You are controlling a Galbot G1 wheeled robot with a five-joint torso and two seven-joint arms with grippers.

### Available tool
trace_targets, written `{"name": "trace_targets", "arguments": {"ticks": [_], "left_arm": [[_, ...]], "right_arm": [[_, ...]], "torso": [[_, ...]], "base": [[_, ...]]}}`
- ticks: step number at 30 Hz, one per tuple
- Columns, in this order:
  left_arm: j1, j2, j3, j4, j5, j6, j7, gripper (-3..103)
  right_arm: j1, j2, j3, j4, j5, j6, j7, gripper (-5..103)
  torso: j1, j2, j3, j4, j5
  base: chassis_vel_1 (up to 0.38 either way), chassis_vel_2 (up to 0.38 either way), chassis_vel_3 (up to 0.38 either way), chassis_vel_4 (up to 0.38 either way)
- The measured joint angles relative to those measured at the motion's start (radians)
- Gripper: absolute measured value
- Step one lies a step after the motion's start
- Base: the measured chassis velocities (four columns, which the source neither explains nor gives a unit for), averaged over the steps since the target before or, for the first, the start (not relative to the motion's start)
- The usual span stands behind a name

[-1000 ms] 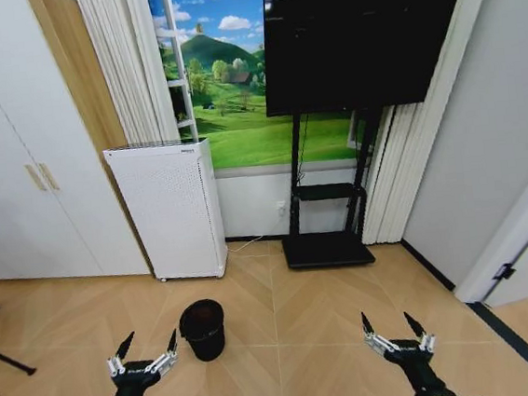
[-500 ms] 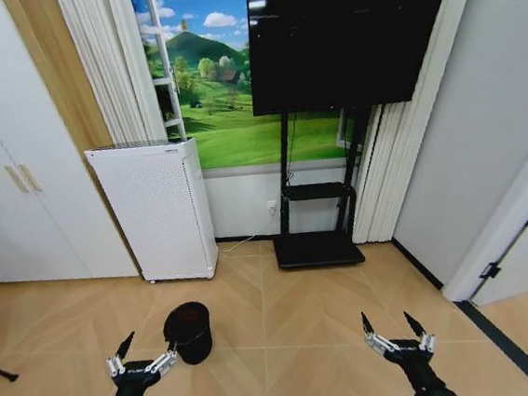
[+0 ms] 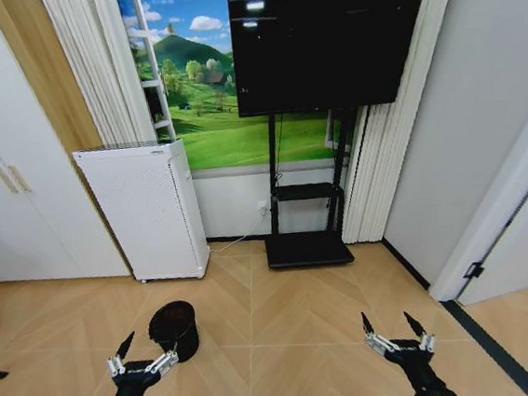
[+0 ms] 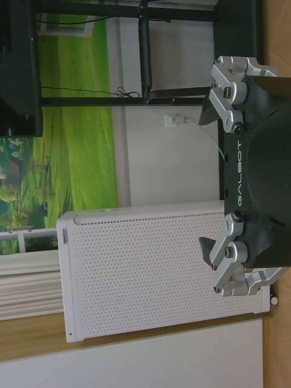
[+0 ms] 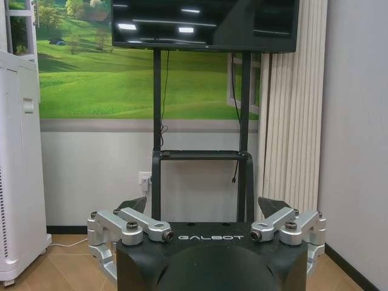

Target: Pick up the trash bin and place the garbage on the floor into it.

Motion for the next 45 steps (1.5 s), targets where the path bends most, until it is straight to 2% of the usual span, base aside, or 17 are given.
{"name": "trace_targets", "arguments": {"ticks": [9, 26, 30, 36, 45], "left_arm": [[0.0, 0.0, 0.0, 0.0, 0.0, 0.0, 0.0, 100], [0.0, 0.0, 0.0, 0.0, 0.0, 0.0, -0.001, 100], [0.0, 0.0, 0.0, 0.0, 0.0, 0.0, -0.001, 100], [0.0, 0.0, 0.0, 0.0, 0.0, 0.0, -0.001, 100], [0.0, 0.0, 0.0, 0.0, 0.0, 0.0, 0.0, 100]], "right_arm": [[0.0, 0.0, 0.0, 0.0, 0.0, 0.0, 0.0, 100], [0.0, 0.0, 0.0, 0.0, 0.0, 0.0, 0.0, 100], [0.0, 0.0, 0.0, 0.0, 0.0, 0.0, 0.0, 100], [0.0, 0.0, 0.0, 0.0, 0.0, 0.0, 0.0, 100], [0.0, 0.0, 0.0, 0.0, 0.0, 0.0, 0.0, 100]], "torso": [[0.0, 0.0, 0.0, 0.0, 0.0], [0.0, 0.0, 0.0, -0.0005, -0.0005], [0.0, 0.0, 0.0, 0.0003, -0.0004], [0.0, 0.0, 0.0, -0.0001, 0.0005], [0.0, 0.0, 0.0, 0.0, -0.0003]], "base": [[0.141, 0.135, -0.127, -0.127], [0.264, 0.235, -0.241, -0.262], [0.089, 0.012, -0.017, -0.037], [-0.07, -0.021, 0.059, 0.035], [0.034, -0.026, -0.033, 0.034]]}}
